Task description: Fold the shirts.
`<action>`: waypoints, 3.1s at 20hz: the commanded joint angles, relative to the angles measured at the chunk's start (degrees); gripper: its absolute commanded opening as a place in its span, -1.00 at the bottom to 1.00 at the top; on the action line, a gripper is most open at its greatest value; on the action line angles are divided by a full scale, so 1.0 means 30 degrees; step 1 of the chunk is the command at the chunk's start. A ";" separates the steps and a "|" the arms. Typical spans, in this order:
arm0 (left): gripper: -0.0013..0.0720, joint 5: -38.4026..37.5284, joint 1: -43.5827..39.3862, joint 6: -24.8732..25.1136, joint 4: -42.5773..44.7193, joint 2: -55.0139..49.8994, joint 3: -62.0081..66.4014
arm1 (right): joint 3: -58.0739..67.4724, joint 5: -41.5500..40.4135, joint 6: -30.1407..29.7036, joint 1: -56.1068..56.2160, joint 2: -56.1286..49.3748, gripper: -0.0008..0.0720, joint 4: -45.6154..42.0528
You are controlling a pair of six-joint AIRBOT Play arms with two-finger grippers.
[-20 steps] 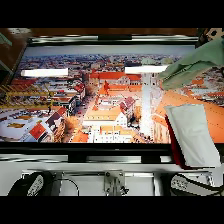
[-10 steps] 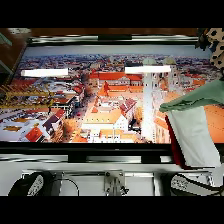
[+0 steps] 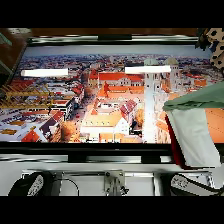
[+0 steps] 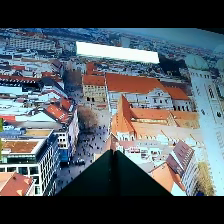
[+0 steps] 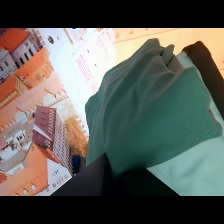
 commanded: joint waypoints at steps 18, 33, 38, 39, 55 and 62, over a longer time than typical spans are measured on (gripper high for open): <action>-0.88 -0.0022 0.0000 0.0379 -0.0015 0.0044 0.0015 | -1.2415 0.1049 -0.1020 -0.0736 0.7861 -0.78 -0.6761; -0.88 -0.0029 0.0000 0.0372 -0.0022 0.0044 0.0015 | -1.8462 0.1020 0.0299 -0.0729 0.9260 -0.75 -0.8612; -0.88 -0.0022 0.0000 0.0372 -0.0015 0.0015 0.0007 | -1.8557 -0.0095 -0.0612 -0.0729 0.9260 0.91 -1.0499; -0.88 -0.0015 0.0000 0.0372 -0.0015 -0.0029 -0.0015 | -1.8119 -0.0095 -0.1027 -0.0729 0.9260 0.91 -1.0994; 0.56 -0.3395 -1.2007 -0.5056 1.2546 -0.8969 -0.1129 | -0.9406 -0.6878 -0.0474 1.4994 0.2871 0.91 -0.7104; 0.52 -0.4357 -1.1897 -0.5523 1.2648 -0.9296 -0.1137 | -0.9406 -0.5231 -0.0583 1.6786 -0.0306 0.91 -0.5748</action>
